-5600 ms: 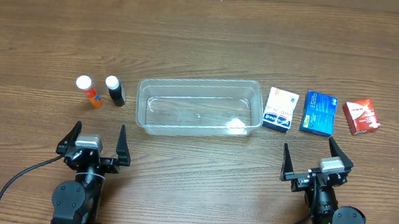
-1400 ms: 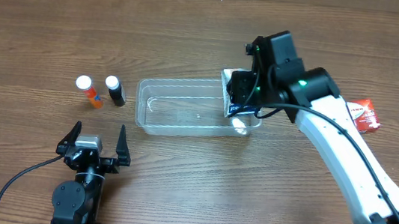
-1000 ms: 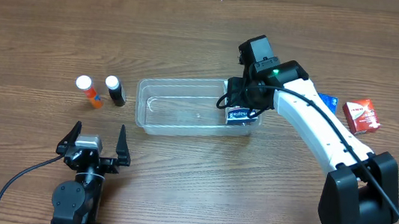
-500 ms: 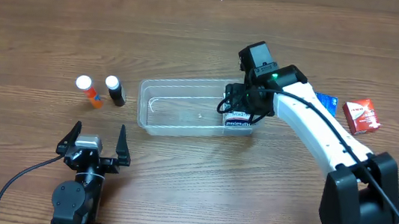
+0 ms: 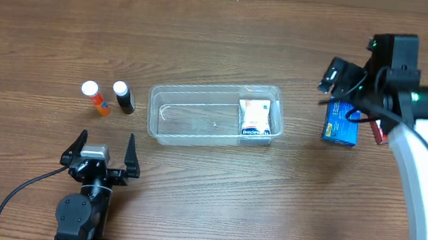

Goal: Pack container
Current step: 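Move right gripper to the blue medicine box and grasp it, then carry the blue box into the container beside the Hansaplast box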

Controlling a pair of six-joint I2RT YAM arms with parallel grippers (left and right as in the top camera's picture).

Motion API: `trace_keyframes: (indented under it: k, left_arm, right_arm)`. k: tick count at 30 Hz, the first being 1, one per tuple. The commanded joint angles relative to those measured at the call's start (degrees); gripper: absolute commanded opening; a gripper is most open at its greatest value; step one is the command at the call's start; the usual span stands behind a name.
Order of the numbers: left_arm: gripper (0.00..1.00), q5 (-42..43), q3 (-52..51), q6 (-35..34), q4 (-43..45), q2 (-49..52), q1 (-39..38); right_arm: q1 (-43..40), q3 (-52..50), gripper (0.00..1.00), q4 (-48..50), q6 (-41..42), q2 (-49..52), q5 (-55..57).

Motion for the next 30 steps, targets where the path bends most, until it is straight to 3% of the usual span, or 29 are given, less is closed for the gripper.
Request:
trace_keyframes:
  k: [1,5,20,21,26,30]
  left_arm:
    - [1.00,0.1,-0.2,0.9,0.2,-0.5,0.2]
    - [1.00,0.1,-0.2,0.9,0.2,-0.5,0.2]
    - [1.00,0.1,-0.2,0.9,0.2,-0.4,0.2]
    - [1.00,0.1,-0.2,0.9,0.2,-0.5,0.2]
    - [1.00,0.1,-0.2,0.9,0.2,-0.4,0.2]
    - [1.00,0.1,-0.2,0.9,0.2,-0.5,0.2]
  right_arm:
    - [-3.0,-1.4,1.00,1.1,-1.5,8.9,0.4]
    - [-6.0,-1.4,1.00,3.8,-1.7,17.3,0.4]
    - [-8.0,-1.4,1.00,5.0,-6.2,30.1,-0.3]
    - [-8.0,-1.4,0.98,4.9,-6.2,30.2,-0.4]
    - [-8.0,-0.6,0.63,2.8,-6.2,30.1,0.0]
    - [-7.2,2.2,0.60,-2.1,-5.9,27.1,-0.1]
